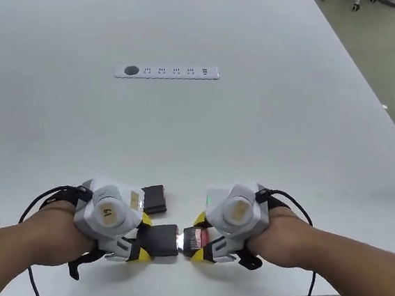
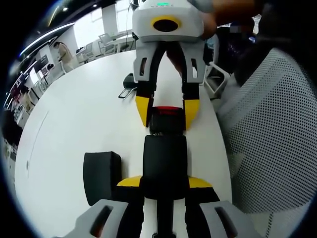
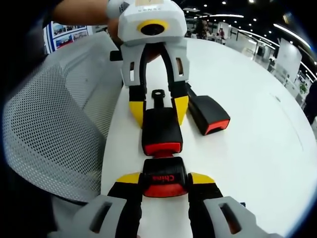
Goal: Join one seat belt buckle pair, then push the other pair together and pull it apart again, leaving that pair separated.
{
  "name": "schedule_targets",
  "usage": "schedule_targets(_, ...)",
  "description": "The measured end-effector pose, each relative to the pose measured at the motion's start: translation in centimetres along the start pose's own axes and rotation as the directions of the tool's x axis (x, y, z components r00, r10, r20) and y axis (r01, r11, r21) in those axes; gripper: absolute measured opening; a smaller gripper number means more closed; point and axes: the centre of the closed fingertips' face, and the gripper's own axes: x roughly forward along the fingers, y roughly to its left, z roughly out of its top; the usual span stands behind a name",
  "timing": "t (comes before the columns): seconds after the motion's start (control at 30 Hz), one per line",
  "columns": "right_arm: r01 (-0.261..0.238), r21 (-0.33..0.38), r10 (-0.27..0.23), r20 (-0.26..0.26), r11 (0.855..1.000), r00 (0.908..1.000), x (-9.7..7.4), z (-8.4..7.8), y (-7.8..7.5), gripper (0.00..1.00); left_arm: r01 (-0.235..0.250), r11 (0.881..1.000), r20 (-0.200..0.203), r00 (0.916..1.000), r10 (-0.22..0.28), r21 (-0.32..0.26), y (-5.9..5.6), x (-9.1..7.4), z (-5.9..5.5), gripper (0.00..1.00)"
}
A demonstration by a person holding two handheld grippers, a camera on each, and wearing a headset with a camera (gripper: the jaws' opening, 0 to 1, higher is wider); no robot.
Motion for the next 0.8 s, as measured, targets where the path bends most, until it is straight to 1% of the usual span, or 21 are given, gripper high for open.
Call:
schedule_targets(0.2, 0.006, 0.007, -0.006, 0.011, 1.000, 0.9999, 0.0, 0.2, 0.1, 0.32, -0.003, 1.000, 0.003, 1.0000, 0.003, -0.007, -0.1, -0.1, 0.1, 0.32)
schedule_targets(0.27, 0.009, 0.008, -0.009, 0.003, 1.000, 1.0000, 0.0, 0.2, 0.1, 0.33, -0.007, 1.000, -0.003, 1.0000, 0.007, -0.025, -0.1, -0.1, 0.1, 0.32)
schedule_targets(0.33, 0.011, 0.005, -0.011, -0.008, 1.000, 0.9999, 0.1, 0.2, 0.0, 0.33, -0.006, 1.000, -0.022, 0.9997, 0.005, -0.016, -0.1, 0.0, 0.2, 0.33)
schedule_targets(0.37, 0.011, 0.005, -0.011, -0.010, 1.000, 0.9999, 0.1, 0.2, 0.1, 0.33, -0.004, 1.000, -0.025, 0.9997, 0.003, -0.018, -0.1, -0.1, 0.3, 0.33)
schedule_targets(0.5, 0.011, 0.004, -0.011, -0.011, 1.000, 0.9999, 0.1, 0.2, 0.1, 0.34, -0.002, 1.000, -0.018, 0.9998, 0.002, -0.030, -0.2, -0.1, 0.3, 0.34)
schedule_targets(0.57, 0.016, 0.017, -0.016, -0.012, 1.000, 0.9998, 0.1, 0.2, 0.1, 0.34, -0.010, 0.999, -0.010, 0.9999, 0.009, -0.047, -0.2, -0.2, 0.5, 0.34)
schedule_targets(0.63, 0.024, 0.026, -0.023, -0.014, 0.999, 0.9996, -0.1, 0.2, 0.0, 0.34, -0.018, 0.997, -0.001, 0.9998, 0.018, -0.077, -0.2, -0.2, 0.5, 0.34)
schedule_targets(0.73, 0.029, 0.067, -0.028, -0.010, 0.997, 0.9996, -0.8, 0.3, 0.0, 0.34, -0.029, 0.996, -0.006, 0.9996, 0.029, -0.081, -0.3, -0.4, 0.4, 0.34)
schedule_targets(0.8, 0.023, 0.075, -0.022, -0.007, 0.997, 0.9997, -0.9, 0.1, 0.0, 0.35, -0.031, 0.995, -0.007, 0.9995, 0.031, -0.094, -0.3, -0.7, 0.4, 0.34)
